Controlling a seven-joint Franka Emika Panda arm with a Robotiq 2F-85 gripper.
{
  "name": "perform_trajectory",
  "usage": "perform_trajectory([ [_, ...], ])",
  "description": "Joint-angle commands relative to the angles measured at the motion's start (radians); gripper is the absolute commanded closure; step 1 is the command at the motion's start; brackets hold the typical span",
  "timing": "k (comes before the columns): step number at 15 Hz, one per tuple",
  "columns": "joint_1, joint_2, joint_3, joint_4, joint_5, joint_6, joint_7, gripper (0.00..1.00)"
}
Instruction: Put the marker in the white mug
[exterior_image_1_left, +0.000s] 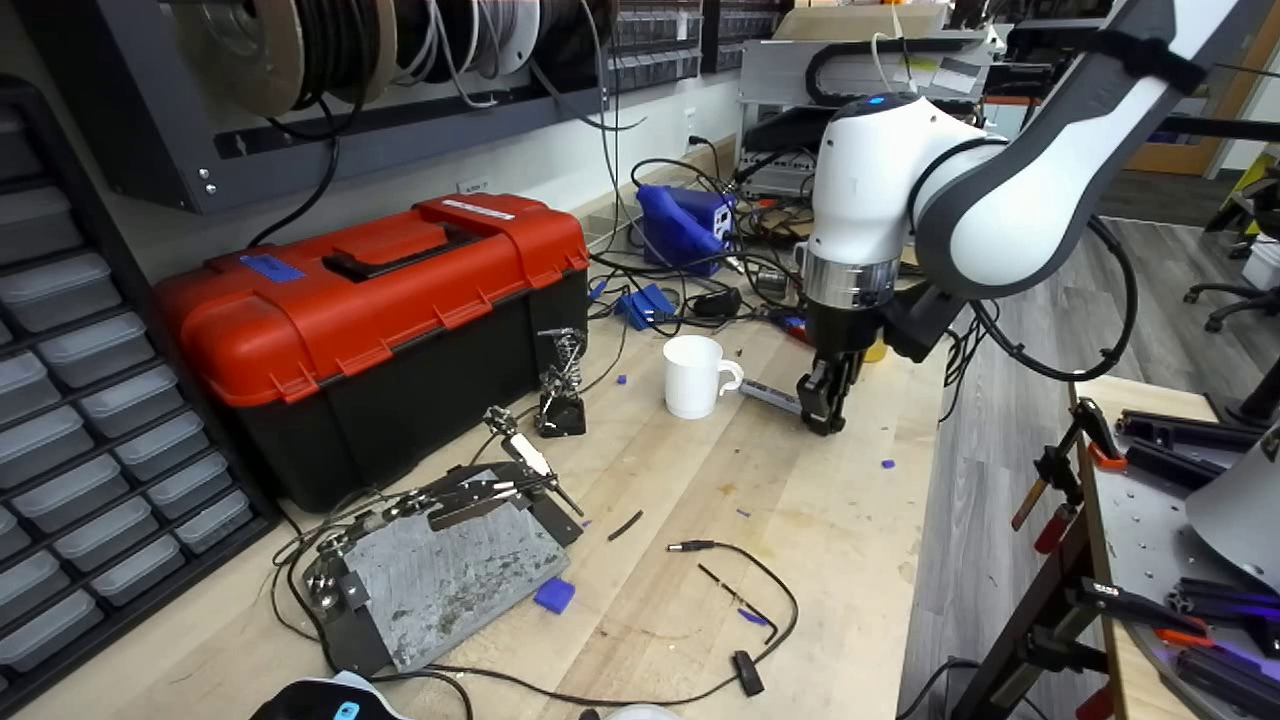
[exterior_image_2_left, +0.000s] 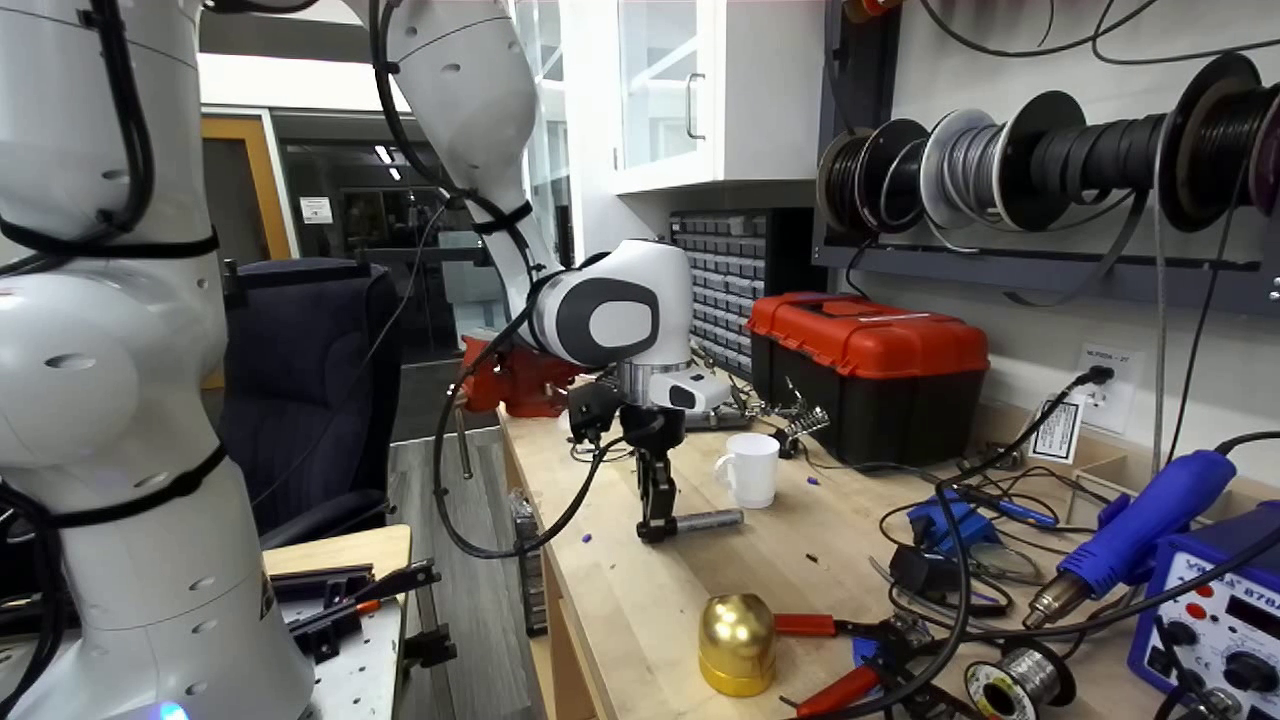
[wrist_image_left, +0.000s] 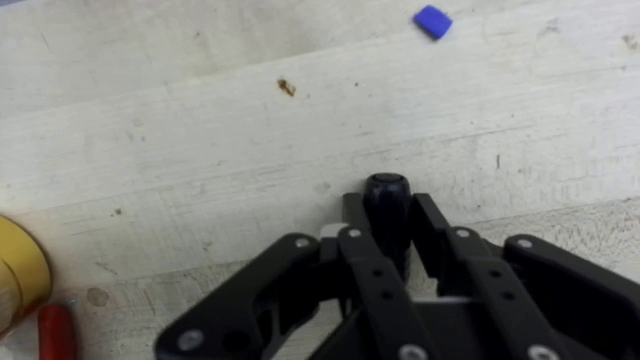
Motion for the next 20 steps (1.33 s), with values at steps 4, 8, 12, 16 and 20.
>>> perform_trajectory([
  [4, 0.016, -0.061, -0.014, -0.001, 0.002, -0.063, 0.019, 0.94],
  [8, 0.011, -0.136, -0.014, 0.024, -0.041, -0.173, 0.029, 0.94],
  [12, -0.006, -0.202, 0.004, 0.063, -0.060, -0.312, 0.013, 0.94],
  [16, -0.016, -0.237, 0.013, 0.105, -0.047, -0.431, -0.031, 0.94],
  [20, -0.031, -0.219, 0.006, 0.188, -0.040, -0.493, -0.073, 0.94],
])
